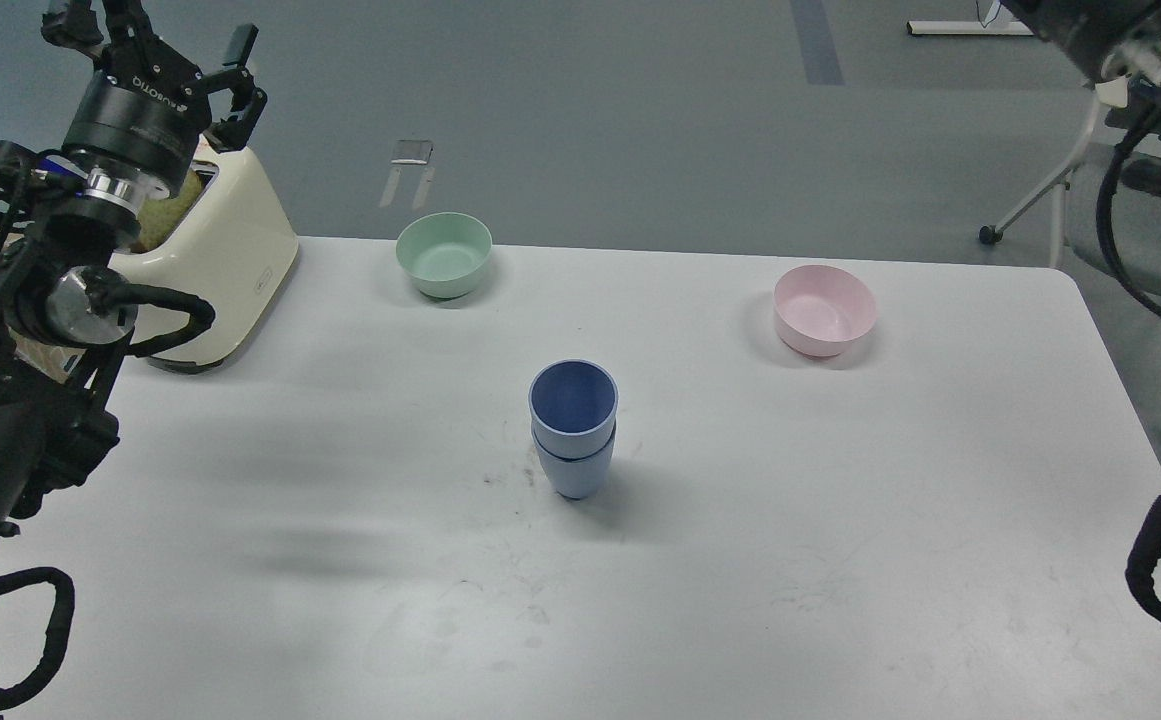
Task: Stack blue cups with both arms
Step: 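Release the stacked cups and withdraw the right hand upward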
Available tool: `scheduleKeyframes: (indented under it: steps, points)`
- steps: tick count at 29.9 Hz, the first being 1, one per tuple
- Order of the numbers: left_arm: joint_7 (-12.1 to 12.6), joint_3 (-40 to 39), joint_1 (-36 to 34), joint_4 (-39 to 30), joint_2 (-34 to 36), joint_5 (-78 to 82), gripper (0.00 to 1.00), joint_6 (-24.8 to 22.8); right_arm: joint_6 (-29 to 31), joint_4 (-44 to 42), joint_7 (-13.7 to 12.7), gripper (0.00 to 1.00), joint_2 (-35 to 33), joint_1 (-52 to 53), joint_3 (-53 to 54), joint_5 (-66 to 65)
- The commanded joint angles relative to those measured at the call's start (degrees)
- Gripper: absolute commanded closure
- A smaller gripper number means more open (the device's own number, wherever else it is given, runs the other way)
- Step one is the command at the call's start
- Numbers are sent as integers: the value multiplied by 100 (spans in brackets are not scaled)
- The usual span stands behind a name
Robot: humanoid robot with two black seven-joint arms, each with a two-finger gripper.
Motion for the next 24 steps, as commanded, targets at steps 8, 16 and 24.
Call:
scheduleKeyframes:
  steps: [8, 16, 24]
  points:
    - [26, -2, -9, 287, 35, -252, 2, -466, 1, -1997, 17, 0, -517, -268, 478, 4181]
    - [35, 33, -71, 902, -35, -498, 2, -485, 1, -1945, 25, 0, -491, -804, 495, 4580]
    - [35, 51, -97, 859, -44, -516, 3, -677, 1, -1963, 69, 0, -491, -971, 513, 4615]
